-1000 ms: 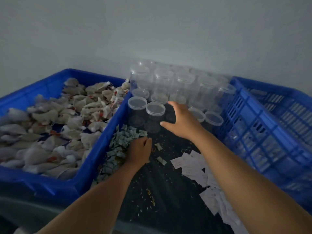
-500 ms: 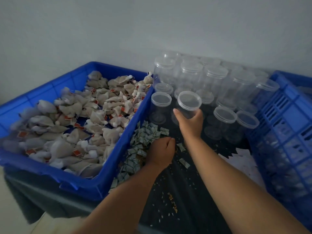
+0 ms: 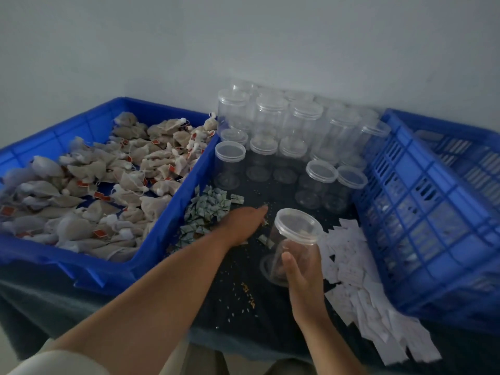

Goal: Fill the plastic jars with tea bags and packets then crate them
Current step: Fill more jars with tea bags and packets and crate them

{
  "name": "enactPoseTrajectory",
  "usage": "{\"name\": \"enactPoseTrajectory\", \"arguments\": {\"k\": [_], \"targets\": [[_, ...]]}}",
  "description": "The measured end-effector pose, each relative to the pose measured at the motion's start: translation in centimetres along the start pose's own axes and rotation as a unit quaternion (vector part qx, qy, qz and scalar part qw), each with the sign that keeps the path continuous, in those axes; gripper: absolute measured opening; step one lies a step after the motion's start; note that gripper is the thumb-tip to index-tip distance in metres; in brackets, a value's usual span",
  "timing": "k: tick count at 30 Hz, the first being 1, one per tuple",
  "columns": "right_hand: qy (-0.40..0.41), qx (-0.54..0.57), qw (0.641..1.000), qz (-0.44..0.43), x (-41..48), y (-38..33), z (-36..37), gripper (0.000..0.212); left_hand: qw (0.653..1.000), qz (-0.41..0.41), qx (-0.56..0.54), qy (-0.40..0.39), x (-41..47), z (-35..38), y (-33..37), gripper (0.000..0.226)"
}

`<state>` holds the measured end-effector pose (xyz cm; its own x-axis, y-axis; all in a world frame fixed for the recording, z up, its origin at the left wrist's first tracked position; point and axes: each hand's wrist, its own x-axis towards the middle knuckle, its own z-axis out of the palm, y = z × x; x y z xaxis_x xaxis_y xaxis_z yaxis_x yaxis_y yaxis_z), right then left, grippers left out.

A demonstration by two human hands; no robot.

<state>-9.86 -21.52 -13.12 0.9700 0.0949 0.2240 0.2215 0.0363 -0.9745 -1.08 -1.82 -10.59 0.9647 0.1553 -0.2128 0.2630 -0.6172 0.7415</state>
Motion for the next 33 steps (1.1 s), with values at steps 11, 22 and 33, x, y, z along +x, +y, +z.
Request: {"name": "enactPoseTrajectory", "arguments": {"k": [11,22,33], "targets": [[-0.034,-0.014,0.999,0.005,0.1,0.5,0.1,0.070,0.968,0.231,-0.036,-0.089,-7.1,-4.2,7.9,0.066],[0.027,-0.193,0.978,-0.074,-0.7,-0.5,0.5,0.063,0.955,0.239,0.154,0.083,-9.6,0.0,6.1,0.038],[0.094,-0.154,0.982,-0.057,-0.4,-0.2,0.3,0.072,0.941,-0.034,0.295,-0.164,-11.7,-4.6,9.9,0.141]]}}
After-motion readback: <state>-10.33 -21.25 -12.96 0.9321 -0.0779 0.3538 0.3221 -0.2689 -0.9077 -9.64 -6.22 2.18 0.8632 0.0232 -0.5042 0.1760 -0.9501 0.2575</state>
